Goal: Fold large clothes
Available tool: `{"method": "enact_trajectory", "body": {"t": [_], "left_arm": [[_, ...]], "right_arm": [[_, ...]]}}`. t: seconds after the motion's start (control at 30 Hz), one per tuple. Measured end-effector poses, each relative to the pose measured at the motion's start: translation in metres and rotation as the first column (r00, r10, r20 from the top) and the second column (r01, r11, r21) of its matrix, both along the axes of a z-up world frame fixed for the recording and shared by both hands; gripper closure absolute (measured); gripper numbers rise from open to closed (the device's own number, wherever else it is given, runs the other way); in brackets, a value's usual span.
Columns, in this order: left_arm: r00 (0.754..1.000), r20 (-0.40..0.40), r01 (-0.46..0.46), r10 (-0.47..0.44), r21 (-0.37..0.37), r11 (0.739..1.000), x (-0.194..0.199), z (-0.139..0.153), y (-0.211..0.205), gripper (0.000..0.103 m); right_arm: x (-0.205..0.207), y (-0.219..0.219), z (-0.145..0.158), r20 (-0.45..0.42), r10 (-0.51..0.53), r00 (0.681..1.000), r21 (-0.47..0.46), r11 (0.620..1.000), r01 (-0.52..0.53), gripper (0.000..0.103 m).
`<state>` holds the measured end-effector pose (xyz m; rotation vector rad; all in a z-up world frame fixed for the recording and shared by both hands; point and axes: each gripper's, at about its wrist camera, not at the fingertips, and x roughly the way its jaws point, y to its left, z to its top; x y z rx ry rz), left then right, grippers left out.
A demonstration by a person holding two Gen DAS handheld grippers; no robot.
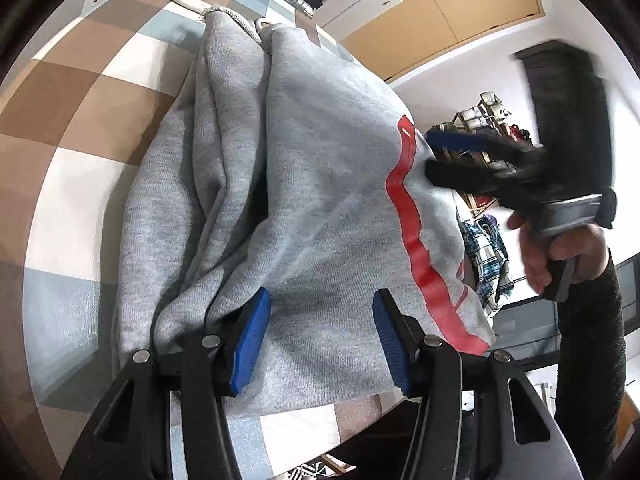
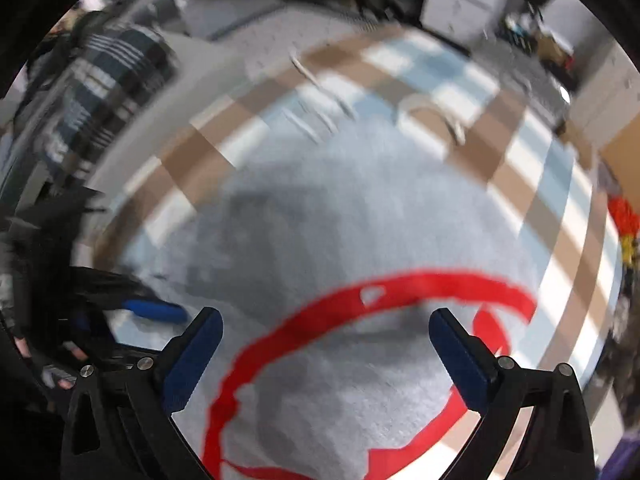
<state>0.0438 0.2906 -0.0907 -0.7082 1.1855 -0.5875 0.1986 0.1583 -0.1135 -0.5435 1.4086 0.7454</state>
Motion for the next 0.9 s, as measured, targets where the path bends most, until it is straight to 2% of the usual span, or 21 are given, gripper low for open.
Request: {"method": "enact_trajectory", "body": {"t": [0.1,0.13,0.27,0.33,0.4,0.43,0.5,0.53,0.57,0.63,0.7,0.73,0.8,0.9], "left_arm": [[1.0,0.006,0.008,-0.008,0.018,1.0,0.003,-0.001,-0.006,0.055],[1.0,0.008,0.009,-0.009,0.025,1.0,0.006,-0.001,-0.004,0.055],[0.998,0.038,0.056,-0.059,0.072,0.996,0.008,0.005,-0.014,0.055],[0.996,0.052,0.071,-0.075,0.079,0.994,0.008,0.012,-0.02,0.055],[0.995,0.06,0.076,-0.081,0.088,0.993,0.005,0.016,-0.019,0.055],[0.995,0.066,0.07,-0.076,0.094,0.993,0.004,0.018,-0.017,0.054],[0.993,0.093,0.055,-0.067,0.126,0.99,0.0,0.028,-0.017,0.054],[0.992,0.116,0.032,-0.047,0.136,0.99,-0.002,0.034,-0.016,0.053],[0.988,0.151,-0.005,-0.016,0.138,0.99,-0.003,0.044,-0.013,0.049],[0.98,0.193,-0.072,0.04,0.163,0.984,-0.005,0.056,-0.008,0.017],[0.97,0.218,-0.154,0.107,0.209,0.966,-0.002,0.07,-0.003,0.014],[0.971,0.216,-0.153,0.105,0.22,0.964,0.0,0.071,-0.006,0.014],[0.978,0.197,-0.127,0.074,0.271,0.954,0.004,0.079,-0.013,0.014],[0.978,0.207,-0.048,-0.033,0.373,0.926,0.016,0.083,-0.032,0.014]], "right_arm": [[-0.009,0.01,-0.035,0.03,0.023,0.999,-0.121,0.992,-0.02,0.0],[-0.009,0.013,-0.039,0.049,0.007,0.999,-0.117,0.993,-0.002,0.0],[0.002,0.006,-0.041,0.037,-0.089,0.995,-0.015,0.996,0.09,0.0],[-0.002,-0.003,-0.029,0.033,-0.1,0.994,0.036,0.994,0.099,0.0],[-0.003,-0.017,-0.01,0.014,-0.149,0.989,0.15,0.978,0.145,0.0],[-0.004,-0.034,0.006,-0.034,-0.214,0.976,0.26,0.941,0.215,0.0],[-0.009,-0.055,0.022,-0.122,-0.301,0.946,0.401,0.857,0.324,0.0],[-0.017,-0.076,0.033,-0.175,-0.352,0.92,0.479,0.785,0.392,0.0],[-0.024,-0.09,0.038,-0.218,-0.375,0.901,0.53,0.73,0.432,0.0],[-0.047,-0.119,0.047,-0.287,-0.406,0.867,0.622,0.61,0.491,0.0],[-0.073,-0.14,0.049,-0.317,-0.407,0.857,0.694,0.516,0.502,0.0],[-0.084,-0.15,0.047,-0.318,-0.422,0.849,0.722,0.472,0.505,0.0],[-0.095,-0.165,0.042,-0.327,-0.447,0.832,0.753,0.408,0.515,0.0],[-0.11,-0.19,0.017,-0.402,-0.479,0.781,0.781,0.265,0.565,0.0]]}}
